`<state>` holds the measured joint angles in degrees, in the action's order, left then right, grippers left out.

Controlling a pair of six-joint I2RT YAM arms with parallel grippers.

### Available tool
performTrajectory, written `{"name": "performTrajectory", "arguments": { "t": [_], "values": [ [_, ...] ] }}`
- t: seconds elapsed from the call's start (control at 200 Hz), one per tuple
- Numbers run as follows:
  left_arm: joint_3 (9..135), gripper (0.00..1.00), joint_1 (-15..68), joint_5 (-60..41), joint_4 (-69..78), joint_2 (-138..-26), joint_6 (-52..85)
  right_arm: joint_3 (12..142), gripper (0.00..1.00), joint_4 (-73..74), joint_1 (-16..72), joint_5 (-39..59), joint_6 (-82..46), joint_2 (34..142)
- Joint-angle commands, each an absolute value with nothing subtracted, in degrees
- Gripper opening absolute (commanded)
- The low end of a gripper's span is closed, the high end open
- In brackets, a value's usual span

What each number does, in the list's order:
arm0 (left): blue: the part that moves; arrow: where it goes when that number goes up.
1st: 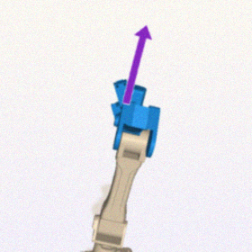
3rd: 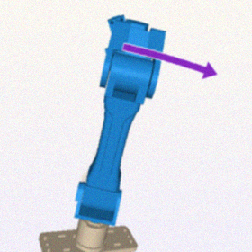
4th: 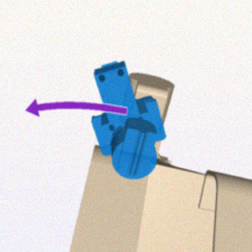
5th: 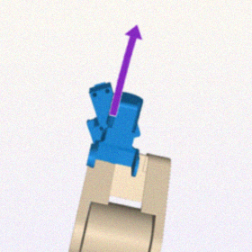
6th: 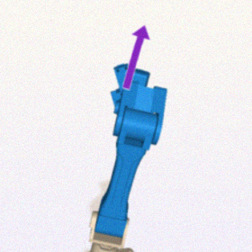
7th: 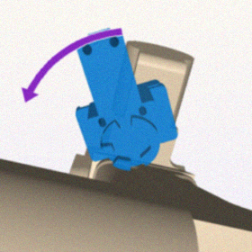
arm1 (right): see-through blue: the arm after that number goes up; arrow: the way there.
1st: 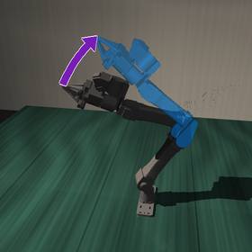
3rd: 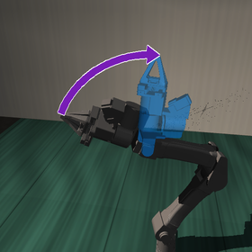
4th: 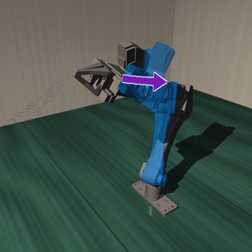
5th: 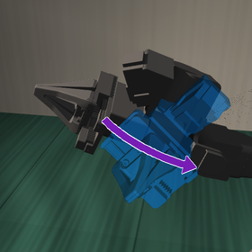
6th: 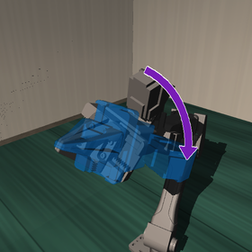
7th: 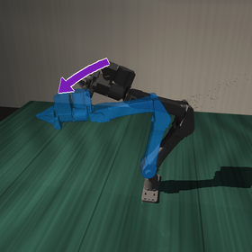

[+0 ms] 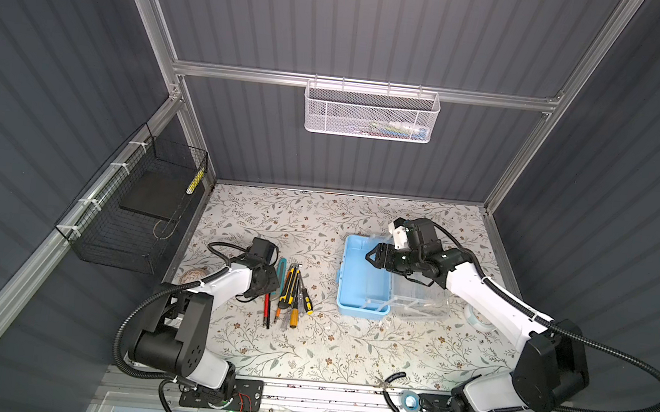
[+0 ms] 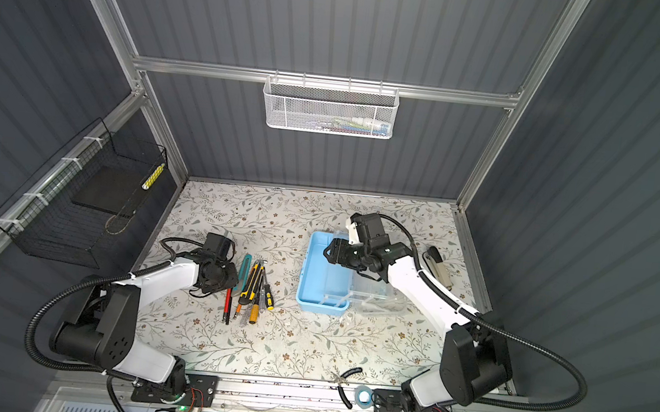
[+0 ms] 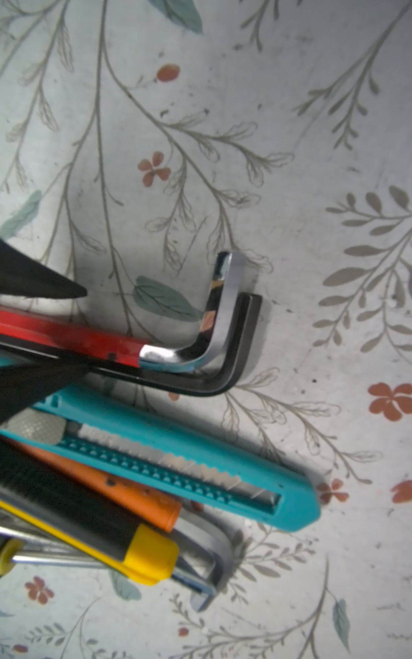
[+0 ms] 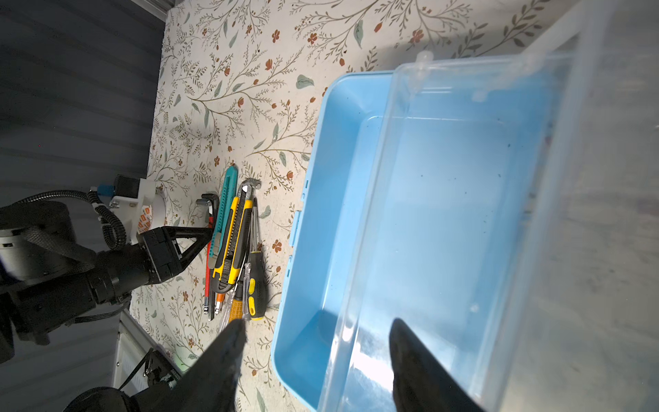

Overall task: Pack the tool kit
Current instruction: 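Close the left gripper on the red-handled hex key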

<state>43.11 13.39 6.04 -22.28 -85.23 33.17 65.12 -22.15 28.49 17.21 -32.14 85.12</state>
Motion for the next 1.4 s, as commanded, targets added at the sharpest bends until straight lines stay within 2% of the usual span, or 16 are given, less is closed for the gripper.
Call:
{"name": "performTrajectory", "arguments": {
  "t": [0.0,0.68,0.905,1.086,1.151,1.266,1.396],
  "values": [
    [42.8,0.33,13.0,6.3,-23.0,-83.4,31.7,64.7,0.65,-22.6,28.7,17.9,-32.3,85.7],
    [42.5,0.29,13.0,7.4,-23.4,-86.0,31.0,65.4,0.65,-22.6,28.7,18.6,-31.9,89.8],
    [43.6,0.22,13.0,7.6,-24.0,-88.0,30.6,66.5,0.65,-22.6,28.6,21.7,-31.8,92.1],
    [44.2,0.22,13.0,7.9,-24.4,-89.2,30.3,66.7,0.65,-22.6,28.6,21.9,-31.6,93.1],
    [44.4,0.26,13.0,7.9,-24.9,-88.9,30.2,66.8,0.65,-22.6,28.6,22.2,-31.6,93.3],
    [44.6,0.40,13.0,9.0,-25.8,-85.8,30.2,67.1,0.65,-22.6,28.6,22.5,-31.7,93.5],
    [45.6,0.42,13.0,11.0,-27.7,-81.6,29.9,67.3,0.65,-22.6,28.6,22.7,-31.6,92.9]
  ]
}}
